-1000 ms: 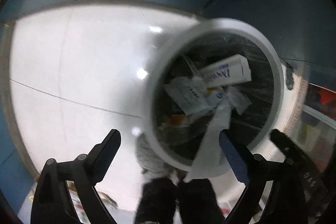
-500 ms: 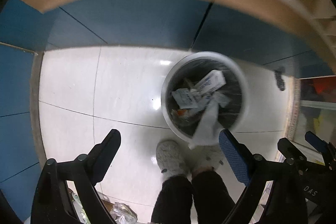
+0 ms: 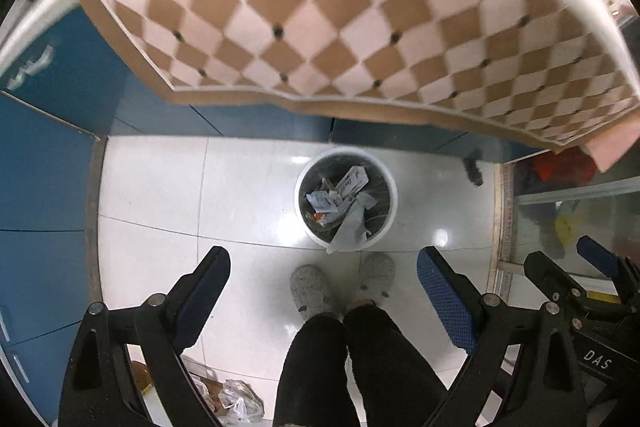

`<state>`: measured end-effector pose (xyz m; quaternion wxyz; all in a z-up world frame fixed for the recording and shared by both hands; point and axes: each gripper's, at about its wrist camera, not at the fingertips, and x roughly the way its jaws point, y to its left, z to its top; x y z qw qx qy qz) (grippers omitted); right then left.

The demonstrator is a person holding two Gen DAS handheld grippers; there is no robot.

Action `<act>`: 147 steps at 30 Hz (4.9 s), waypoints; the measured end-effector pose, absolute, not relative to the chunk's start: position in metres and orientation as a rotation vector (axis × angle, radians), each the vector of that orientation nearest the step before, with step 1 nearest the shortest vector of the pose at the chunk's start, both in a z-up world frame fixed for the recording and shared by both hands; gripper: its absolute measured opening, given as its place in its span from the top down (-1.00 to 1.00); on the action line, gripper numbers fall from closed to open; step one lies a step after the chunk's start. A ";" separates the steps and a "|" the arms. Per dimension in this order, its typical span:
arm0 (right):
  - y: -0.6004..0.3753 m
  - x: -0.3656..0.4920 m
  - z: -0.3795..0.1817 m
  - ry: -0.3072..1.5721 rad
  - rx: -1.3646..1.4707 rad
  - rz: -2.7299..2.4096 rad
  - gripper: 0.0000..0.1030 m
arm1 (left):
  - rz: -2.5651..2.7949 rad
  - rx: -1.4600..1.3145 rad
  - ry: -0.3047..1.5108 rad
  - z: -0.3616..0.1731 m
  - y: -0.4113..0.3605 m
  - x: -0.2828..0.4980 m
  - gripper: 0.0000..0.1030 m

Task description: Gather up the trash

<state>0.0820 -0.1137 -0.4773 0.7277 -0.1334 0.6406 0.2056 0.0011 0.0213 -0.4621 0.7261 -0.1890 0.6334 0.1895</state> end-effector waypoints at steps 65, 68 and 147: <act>0.072 0.580 -0.414 1.246 -0.121 0.854 0.54 | 0.621 -0.618 1.203 -0.406 0.212 0.431 -0.52; 0.061 0.590 -0.423 1.288 -0.023 0.867 0.54 | 0.626 -0.576 1.201 -0.400 0.203 0.443 -0.08; -0.082 0.137 -0.874 1.710 -0.122 0.414 -0.97 | 0.489 -0.459 1.645 -0.801 0.073 0.033 -0.94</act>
